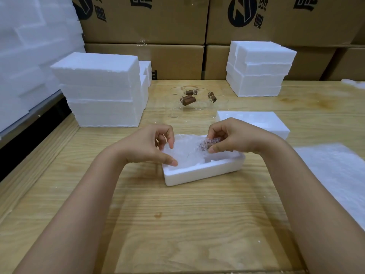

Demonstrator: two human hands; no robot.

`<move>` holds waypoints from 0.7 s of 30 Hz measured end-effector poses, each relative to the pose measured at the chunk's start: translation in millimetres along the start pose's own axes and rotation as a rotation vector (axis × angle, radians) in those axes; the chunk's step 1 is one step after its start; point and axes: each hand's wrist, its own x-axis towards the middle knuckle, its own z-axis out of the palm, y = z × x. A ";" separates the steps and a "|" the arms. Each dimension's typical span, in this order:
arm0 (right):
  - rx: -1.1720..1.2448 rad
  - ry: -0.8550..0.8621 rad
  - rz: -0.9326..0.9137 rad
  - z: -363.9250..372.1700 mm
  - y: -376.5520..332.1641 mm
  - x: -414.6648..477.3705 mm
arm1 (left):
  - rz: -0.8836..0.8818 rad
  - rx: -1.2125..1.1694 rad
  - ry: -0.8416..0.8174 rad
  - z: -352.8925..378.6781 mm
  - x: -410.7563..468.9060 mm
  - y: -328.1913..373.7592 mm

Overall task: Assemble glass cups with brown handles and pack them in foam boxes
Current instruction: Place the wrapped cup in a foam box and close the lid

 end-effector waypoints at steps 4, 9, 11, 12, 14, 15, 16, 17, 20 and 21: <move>0.004 0.035 -0.001 1.6 2.7 3.0 | -0.012 0.005 0.025 -1.5 0.7 -0.5; 0.015 0.060 0.000 -10.3 7.3 -2.7 | -0.026 0.019 -0.012 -3.9 -1.8 1.1; 0.172 0.202 -0.044 -19.9 12.3 -6.0 | -0.043 0.062 -0.064 -2.2 -0.8 1.0; 0.204 0.323 -0.047 -23.4 16.8 -5.9 | -0.046 0.077 -0.095 -0.6 0.3 0.6; 0.062 0.526 0.028 -25.8 28.6 -2.5 | -0.052 0.108 -0.148 2.9 1.5 -1.1; -0.036 0.557 0.088 -24.6 35.5 -0.2 | -0.056 0.113 -0.157 3.8 2.3 -2.6; -0.104 0.542 0.145 -22.6 42.0 2.0 | -0.058 0.110 -0.147 4.0 3.1 -4.5; -0.132 0.509 0.188 -20.5 47.5 3.7 | -0.057 0.102 -0.119 3.4 3.7 -6.9; -0.204 0.479 0.236 -19.4 57.4 6.2 | -0.032 0.074 -0.014 0.3 5.1 -14.7; -0.274 0.480 0.231 -20.0 59.4 6.9 | -0.020 0.059 0.019 0.1 5.6 -17.1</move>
